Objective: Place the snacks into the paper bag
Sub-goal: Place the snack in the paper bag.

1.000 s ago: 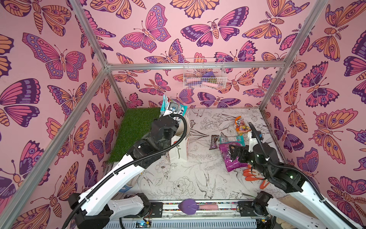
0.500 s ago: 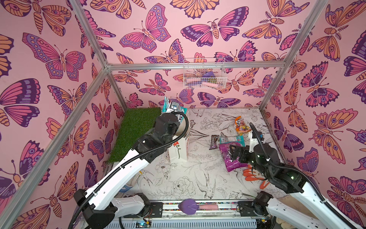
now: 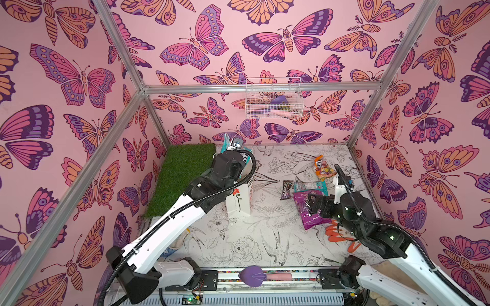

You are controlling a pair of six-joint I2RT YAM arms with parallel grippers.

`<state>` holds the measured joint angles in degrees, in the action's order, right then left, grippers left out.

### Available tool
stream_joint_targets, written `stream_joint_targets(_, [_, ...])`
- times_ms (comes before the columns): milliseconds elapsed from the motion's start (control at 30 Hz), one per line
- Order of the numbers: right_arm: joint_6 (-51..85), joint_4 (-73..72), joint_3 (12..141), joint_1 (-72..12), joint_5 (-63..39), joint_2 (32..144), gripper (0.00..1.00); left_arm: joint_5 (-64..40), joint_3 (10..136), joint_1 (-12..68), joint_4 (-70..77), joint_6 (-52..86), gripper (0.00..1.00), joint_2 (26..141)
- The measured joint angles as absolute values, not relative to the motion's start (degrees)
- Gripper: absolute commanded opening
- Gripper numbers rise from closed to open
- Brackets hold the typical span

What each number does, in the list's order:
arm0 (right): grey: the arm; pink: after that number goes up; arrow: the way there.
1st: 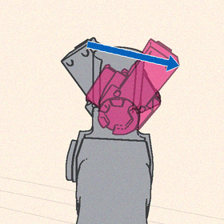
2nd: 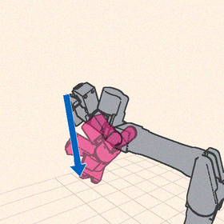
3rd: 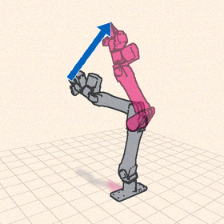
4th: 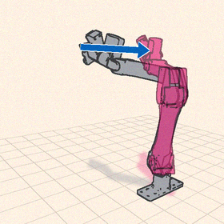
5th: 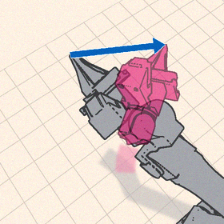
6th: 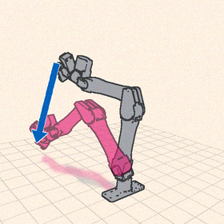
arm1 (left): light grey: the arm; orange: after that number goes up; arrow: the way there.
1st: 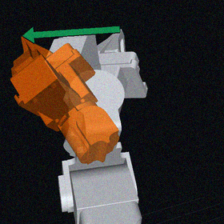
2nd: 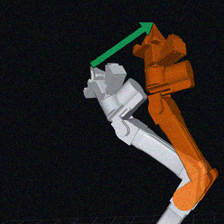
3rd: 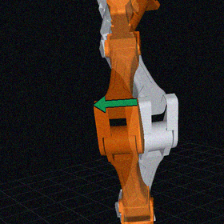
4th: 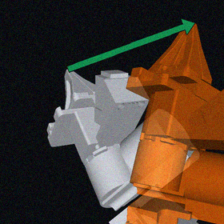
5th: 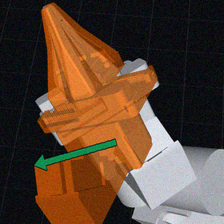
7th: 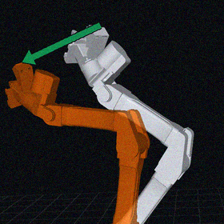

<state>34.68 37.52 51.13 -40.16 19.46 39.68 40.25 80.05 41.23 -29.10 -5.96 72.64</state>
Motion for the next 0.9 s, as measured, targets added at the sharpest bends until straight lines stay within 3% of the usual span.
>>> stream_joint_targets(900, [34.7,37.5,51.1,-40.1,19.4,39.9,1.0,39.8,79.1,40.5,-30.8,-4.2,0.0,76.7])
